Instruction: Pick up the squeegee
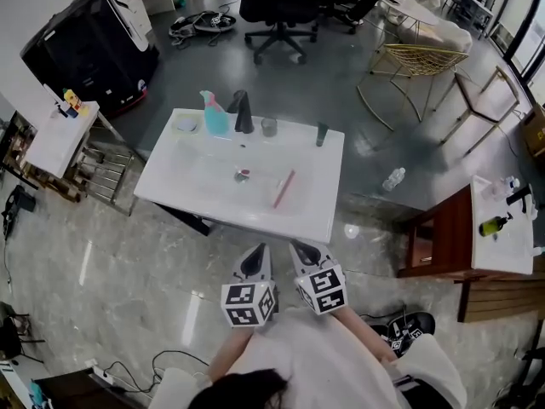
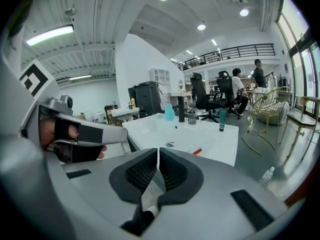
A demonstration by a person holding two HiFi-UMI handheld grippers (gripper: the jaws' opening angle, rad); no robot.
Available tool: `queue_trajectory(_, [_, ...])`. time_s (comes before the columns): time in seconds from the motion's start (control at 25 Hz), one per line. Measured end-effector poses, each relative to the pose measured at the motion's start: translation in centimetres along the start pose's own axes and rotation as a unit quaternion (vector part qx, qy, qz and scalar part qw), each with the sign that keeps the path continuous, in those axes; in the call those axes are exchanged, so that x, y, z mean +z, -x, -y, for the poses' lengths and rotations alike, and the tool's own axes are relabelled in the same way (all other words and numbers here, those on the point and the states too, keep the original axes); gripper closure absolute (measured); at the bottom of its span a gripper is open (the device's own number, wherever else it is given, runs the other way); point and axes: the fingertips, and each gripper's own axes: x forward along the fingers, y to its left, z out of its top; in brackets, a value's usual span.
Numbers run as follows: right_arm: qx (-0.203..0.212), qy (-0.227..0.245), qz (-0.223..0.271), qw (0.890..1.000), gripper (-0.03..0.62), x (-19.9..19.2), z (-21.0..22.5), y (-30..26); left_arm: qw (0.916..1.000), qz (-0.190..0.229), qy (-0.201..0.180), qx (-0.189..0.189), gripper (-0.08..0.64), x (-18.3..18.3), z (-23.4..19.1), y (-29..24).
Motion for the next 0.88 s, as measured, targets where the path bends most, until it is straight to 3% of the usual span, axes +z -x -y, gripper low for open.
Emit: queue_trajectory(0.88, [-0.028, -0.032, -0.037, 0.998, 0.563, 4.9, 1.6, -13.1, 0.9981, -0.019, -0.003, -0.059, 0.534, 6.8, -9.2, -8.5])
